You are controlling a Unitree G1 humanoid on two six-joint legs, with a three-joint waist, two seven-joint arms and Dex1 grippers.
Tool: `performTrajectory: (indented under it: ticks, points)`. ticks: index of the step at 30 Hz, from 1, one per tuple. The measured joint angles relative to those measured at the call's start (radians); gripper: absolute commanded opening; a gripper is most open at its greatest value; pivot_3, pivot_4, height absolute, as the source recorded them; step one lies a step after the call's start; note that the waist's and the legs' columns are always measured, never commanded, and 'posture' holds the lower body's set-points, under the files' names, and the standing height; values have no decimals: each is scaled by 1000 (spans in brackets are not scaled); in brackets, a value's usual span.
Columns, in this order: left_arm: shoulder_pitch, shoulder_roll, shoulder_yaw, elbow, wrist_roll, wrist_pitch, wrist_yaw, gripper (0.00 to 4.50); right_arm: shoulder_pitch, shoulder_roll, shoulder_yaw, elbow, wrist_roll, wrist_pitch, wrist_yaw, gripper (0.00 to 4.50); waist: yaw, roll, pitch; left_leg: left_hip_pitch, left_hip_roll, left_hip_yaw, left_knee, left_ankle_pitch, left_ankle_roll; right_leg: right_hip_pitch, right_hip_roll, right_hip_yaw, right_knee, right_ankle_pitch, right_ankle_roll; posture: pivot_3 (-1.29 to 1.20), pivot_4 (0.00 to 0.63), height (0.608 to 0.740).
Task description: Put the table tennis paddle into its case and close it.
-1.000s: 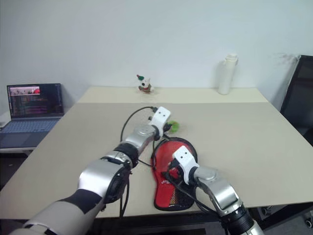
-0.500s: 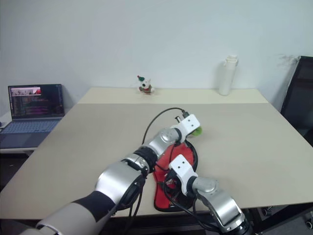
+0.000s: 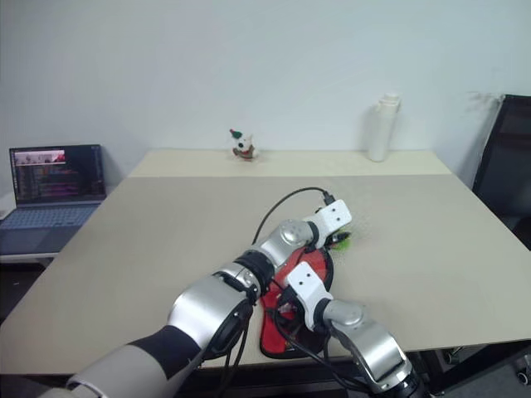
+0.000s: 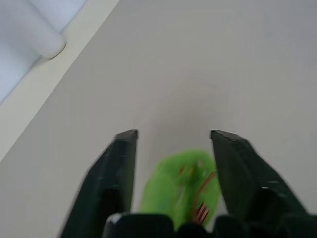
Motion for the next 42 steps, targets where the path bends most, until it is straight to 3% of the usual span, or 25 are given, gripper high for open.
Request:
performTrajectory:
  ticks: [1,8,17,23,27,34,42]
  points:
    - [0,2,8,0,-10,-3,-12,3752,-6,0,0,5,1,2,3,4500,-1,0,0,0,0,0,0,0,0,0,0,0,0,0,0,0,150,740]
    - [2,57,102,-10,-102,-40,-73,3752,-47,15,-44,31,33,36,20,4500,-1,0,0,2,1,0,0,0,0,0,1,1,2,0,0,0,150,740]
    - [5,231,227,-71,-242,-34,-160,3752,-63,-28,-222,-69,170,254,42,4500,7,1,1,-6,2,-2,0,0,0,-3,-1,-2,-2,0,0,0,150,740]
    - [177,398,268,-224,-357,73,-460,3752,-73,-193,-454,-238,297,387,86,4500,-3,2,3,-6,3,-1,-1,0,0,-5,-1,-1,-2,2,-4,0,150,740]
    - [339,428,227,-429,-404,165,-649,3752,-103,-214,-522,-241,359,416,98,4500,1,3,3,-6,3,-2,-1,0,0,-5,0,-1,0,2,-5,0,150,740]
    - [485,425,130,-661,-403,242,-685,3752,-246,-233,-518,1,304,297,44,4500,3,3,4,-5,3,-1,1,0,0,-4,-1,0,0,2,-3,0,150,740]
    - [489,367,27,-644,-356,180,-632,3752,-469,-102,-437,537,150,-1,-59,4500,0,3,4,-6,2,1,-1,0,0,-5,-1,1,0,3,-5,0,150,740]
